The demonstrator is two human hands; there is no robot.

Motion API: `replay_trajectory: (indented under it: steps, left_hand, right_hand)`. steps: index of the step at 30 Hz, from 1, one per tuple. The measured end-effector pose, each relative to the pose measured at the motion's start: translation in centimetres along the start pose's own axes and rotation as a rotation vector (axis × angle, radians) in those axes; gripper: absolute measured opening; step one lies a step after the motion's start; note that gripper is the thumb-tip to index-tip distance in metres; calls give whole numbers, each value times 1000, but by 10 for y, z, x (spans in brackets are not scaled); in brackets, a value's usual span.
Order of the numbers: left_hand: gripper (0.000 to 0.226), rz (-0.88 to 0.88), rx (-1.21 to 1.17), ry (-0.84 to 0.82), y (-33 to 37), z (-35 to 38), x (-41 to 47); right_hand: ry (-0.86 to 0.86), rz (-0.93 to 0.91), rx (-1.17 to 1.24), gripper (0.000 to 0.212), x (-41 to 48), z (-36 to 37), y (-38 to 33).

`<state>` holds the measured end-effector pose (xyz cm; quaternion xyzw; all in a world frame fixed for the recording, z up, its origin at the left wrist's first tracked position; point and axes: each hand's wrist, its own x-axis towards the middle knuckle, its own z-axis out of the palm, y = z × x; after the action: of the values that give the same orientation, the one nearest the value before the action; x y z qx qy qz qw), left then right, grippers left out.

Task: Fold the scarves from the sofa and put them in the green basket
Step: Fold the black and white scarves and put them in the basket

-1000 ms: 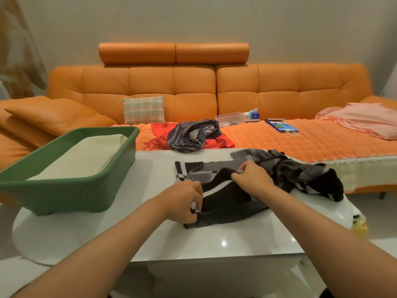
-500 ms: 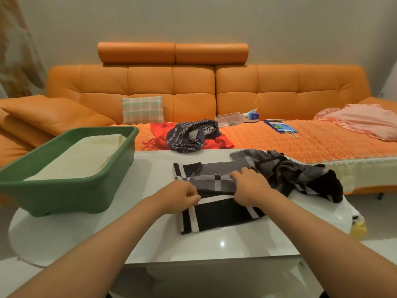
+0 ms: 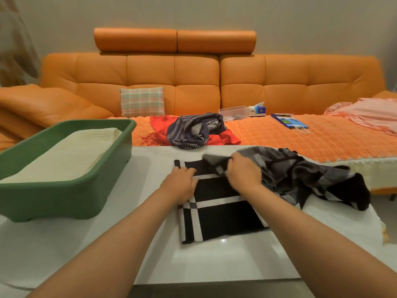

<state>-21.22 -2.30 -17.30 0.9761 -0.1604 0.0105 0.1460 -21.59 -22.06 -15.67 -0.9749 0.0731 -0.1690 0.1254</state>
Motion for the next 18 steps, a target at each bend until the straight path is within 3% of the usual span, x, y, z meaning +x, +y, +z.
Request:
replay_trajectory:
  steps: [4,7,9,12,16,18]
  left_hand:
    - [45,1,233,65,3,0,15]
    - [42,4,224,128,2,9,25]
    - [52,4,157,48,-5,16,30]
    - [70,-41,133,-148,-17,17,33]
    - [76,-73,243,-178,-24,16,36]
    - [80,-92,285,-187,-24,16,36]
  right_hand:
    - [-60,297,-124,28,25,-3,29]
    - [-167,327,-185,42,31,6,39]
    - [-173,299,-158,36,35,12,39]
    - [-64,227,-23,28,41,21,41]
    - [220,117,165,20,43,20,50]
    - [244,90,176,20,43,19,52]
